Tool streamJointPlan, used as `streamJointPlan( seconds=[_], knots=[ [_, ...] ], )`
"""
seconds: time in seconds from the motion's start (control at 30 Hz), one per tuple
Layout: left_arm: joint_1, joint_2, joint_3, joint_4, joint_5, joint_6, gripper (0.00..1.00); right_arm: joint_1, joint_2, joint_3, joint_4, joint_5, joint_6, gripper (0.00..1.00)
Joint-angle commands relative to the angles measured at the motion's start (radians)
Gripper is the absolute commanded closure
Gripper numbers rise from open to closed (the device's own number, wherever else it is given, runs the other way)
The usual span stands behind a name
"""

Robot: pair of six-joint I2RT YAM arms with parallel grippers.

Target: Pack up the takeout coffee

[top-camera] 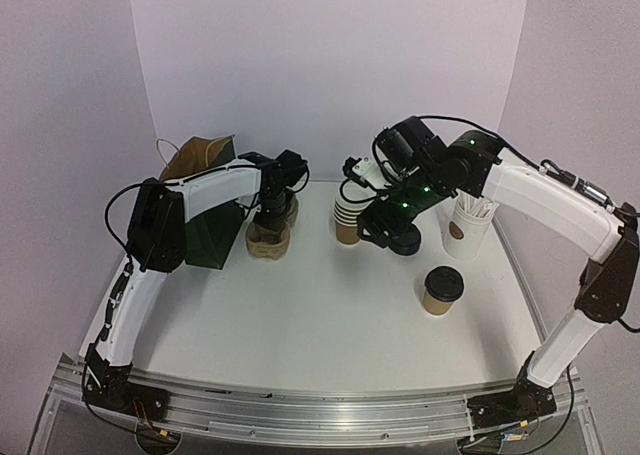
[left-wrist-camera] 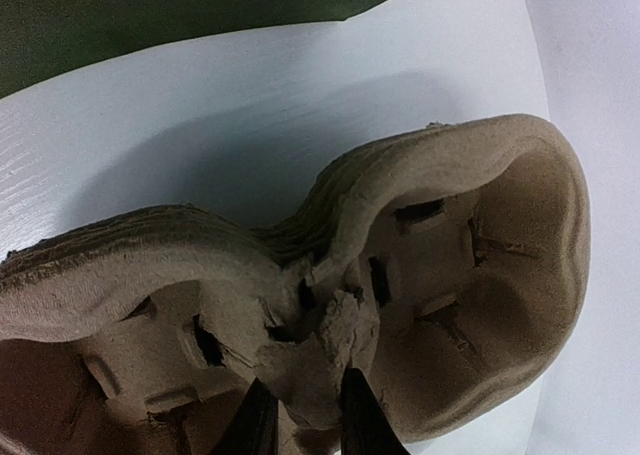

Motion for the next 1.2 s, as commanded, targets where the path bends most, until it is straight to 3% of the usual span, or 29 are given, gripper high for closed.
streamJointPlan(
  seconds=[0.0, 0.43, 1.17],
  knots=[
    [0.006, -0.048, -0.012, -0.028, -0.009, 0.01, 0.85, 0.0, 0.016, 0.039, -0.003, -0.018, 0.002, 0.12],
    [0.006, -0.096, -0.002, -0.032, -0.045, 0.049, 0.97, -0.001, 0.031, 0.044, -0.003, -0.02, -0.001, 0.12],
    [-0.005, -0.172, -0.006, 0.016, -0.071, 0.096, 0.99, -0.001, 0.049, 0.044, -0.001, -0.012, -0.018, 0.12]
  ],
)
